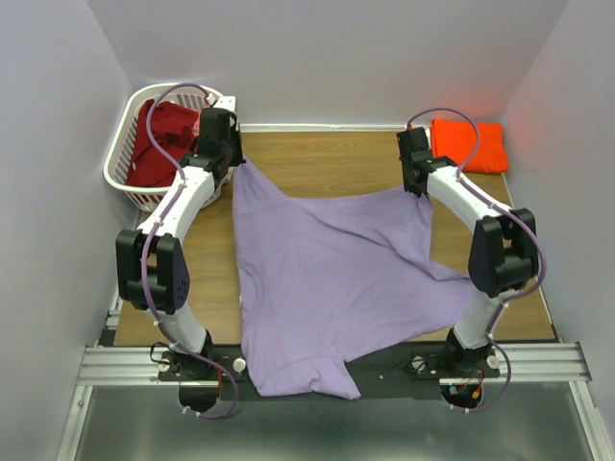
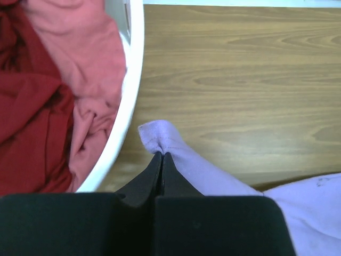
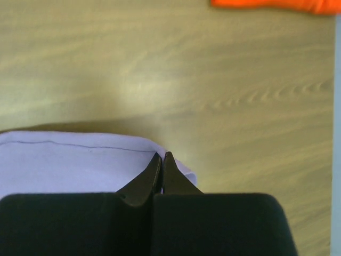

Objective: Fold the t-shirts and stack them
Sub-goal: Flatten the tshirt out

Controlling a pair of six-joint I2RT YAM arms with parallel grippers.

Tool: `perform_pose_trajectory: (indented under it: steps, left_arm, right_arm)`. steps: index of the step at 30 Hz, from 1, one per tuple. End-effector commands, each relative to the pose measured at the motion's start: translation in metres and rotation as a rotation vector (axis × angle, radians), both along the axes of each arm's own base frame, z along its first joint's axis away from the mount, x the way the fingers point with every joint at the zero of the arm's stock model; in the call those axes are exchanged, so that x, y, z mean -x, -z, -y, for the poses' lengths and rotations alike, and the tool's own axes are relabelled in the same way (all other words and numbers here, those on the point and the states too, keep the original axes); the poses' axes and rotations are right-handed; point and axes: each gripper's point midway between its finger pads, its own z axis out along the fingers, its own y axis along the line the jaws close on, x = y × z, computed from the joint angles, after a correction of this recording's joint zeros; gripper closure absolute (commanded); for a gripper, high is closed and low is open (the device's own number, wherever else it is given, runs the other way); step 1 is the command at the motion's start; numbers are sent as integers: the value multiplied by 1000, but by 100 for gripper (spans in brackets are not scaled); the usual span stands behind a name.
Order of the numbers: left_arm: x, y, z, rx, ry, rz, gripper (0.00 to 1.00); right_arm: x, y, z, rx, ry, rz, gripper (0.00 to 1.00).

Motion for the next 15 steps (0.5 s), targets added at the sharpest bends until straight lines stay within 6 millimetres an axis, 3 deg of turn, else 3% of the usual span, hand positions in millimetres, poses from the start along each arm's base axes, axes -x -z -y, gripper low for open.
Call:
perform_pose_trajectory:
  steps: [1,2,4,5,6,7,8,10,11,13,14,15]
  left_arm:
    - [-27,-10,14,31,23,29,100]
    - [-33,1,15,22,24,10,100]
    - [-44,-2,13,16,12,23,100]
    - [-50,6,14,3,11,19,100]
    - [-54,7,13,-2,5,24,100]
    - [-59,5,12,-4,3,35,100]
    - [-64,14,13,-14,7,22,100]
    - [-73,16,15,-18,11,23,100]
    - [-76,28,15,-23,12,1,100]
    - [-81,35,14,-33,1,-7,100]
    - [-81,35,13,-37,-5,-8,100]
    - [-82,35,11,-37,-12,-7,100]
  right_arm:
    - [-44,4,26,97,40,43,99]
    - [-55,11,36,97,58,40,99]
    - [-64,18,44,78,65,37,99]
    - [-72,17,53,64,79,52,99]
    - [-76,19,57,48,79,53,99]
    - [-80,34,53,9,51,24,99]
    - [-84,38,54,-12,44,19,98]
    - [-94,54,58,-33,51,2,86]
    - [-97,58,61,-27,65,-2,82]
    - [-103,58,75,10,135,19,70]
    - [-104,56,80,22,161,29,69]
    - [-106,51,87,28,194,49,59]
